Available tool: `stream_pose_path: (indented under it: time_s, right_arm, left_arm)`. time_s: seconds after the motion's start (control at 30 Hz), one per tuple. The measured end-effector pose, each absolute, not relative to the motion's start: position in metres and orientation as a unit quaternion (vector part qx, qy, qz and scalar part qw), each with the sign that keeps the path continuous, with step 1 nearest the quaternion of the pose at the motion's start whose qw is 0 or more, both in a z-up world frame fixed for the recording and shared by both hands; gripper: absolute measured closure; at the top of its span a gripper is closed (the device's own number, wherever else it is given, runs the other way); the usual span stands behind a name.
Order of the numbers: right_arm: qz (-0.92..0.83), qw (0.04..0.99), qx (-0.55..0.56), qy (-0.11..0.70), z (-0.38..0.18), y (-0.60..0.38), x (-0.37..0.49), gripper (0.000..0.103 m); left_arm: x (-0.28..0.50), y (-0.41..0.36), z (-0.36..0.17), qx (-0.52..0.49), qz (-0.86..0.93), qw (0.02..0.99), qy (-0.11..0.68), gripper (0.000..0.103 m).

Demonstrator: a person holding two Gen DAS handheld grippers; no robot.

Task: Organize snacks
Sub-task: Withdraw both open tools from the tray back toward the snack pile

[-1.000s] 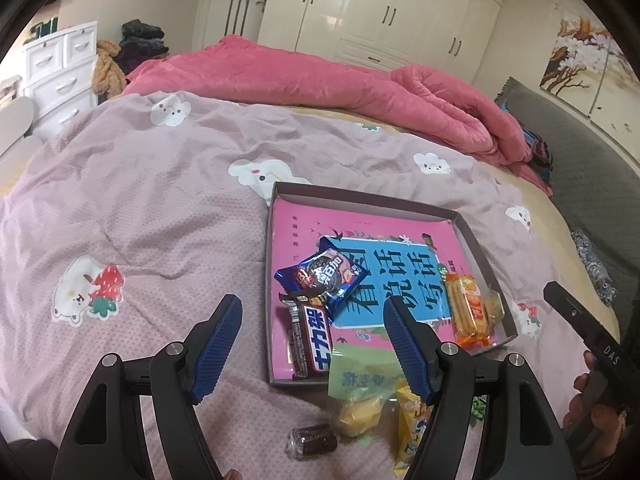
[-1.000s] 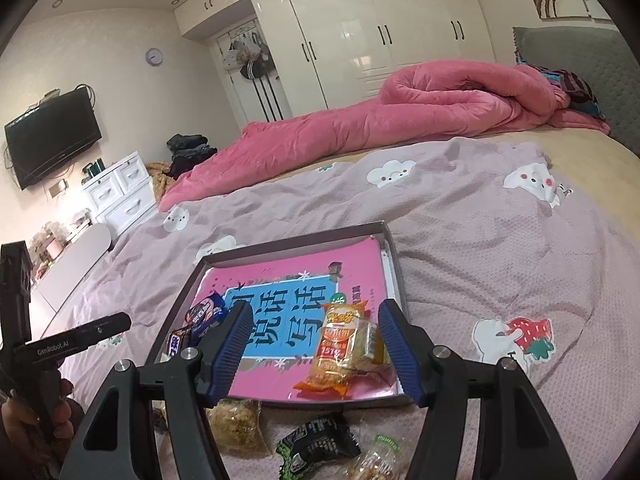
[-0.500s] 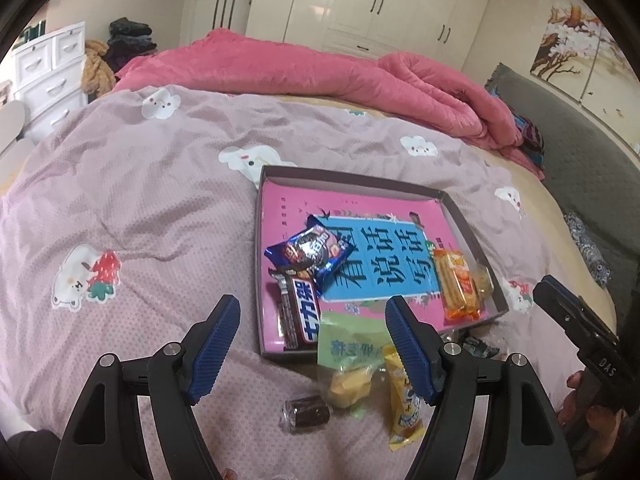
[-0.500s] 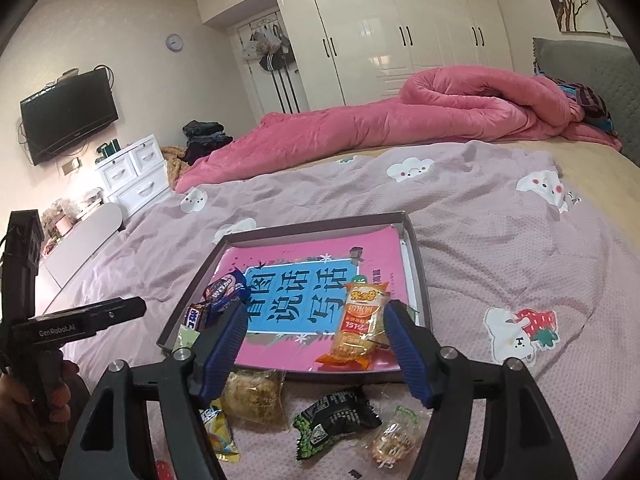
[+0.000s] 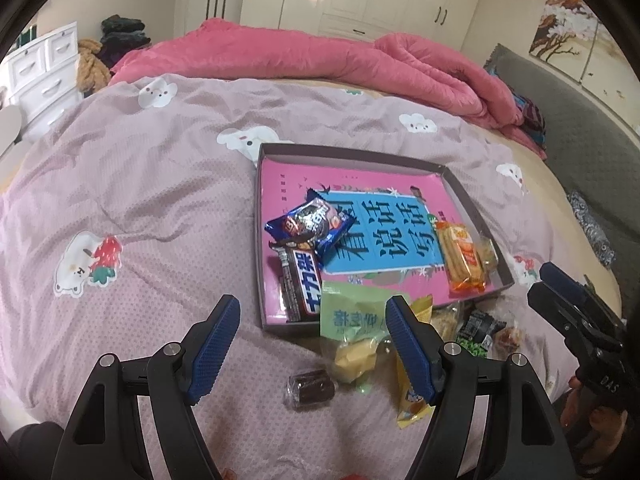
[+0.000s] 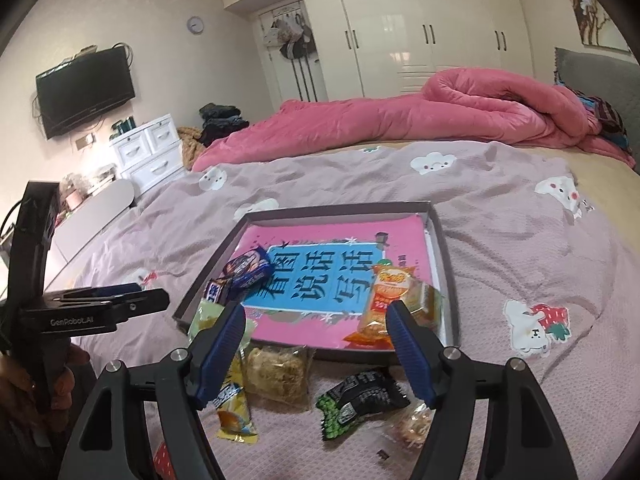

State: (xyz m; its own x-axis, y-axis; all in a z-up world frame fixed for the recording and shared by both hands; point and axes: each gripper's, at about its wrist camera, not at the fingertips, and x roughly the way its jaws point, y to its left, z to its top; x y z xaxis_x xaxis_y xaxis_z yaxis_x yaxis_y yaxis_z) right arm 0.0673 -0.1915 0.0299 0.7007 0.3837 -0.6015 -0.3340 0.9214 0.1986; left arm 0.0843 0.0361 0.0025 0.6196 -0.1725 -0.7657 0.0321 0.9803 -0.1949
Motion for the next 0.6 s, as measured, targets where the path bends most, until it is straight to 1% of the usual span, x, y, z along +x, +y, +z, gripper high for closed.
stream_pose_path:
  time_s: [0.3, 0.6]
  right_arm:
    - [0.218, 0.914, 0.011, 0.342, 0.026, -0.170, 0.053, 0.031]
    - [0.232, 0.900, 0.003, 0.368, 0.016, -0.154, 0.039, 0.031]
  left_arm:
    - [0.079, 0.030, -0.004, -0.065, -0.064, 0.889, 0.449, 0.026]
    - [0.074, 0.023, -0.011, -0.050, -0.073, 0.880, 0.467, 0.026]
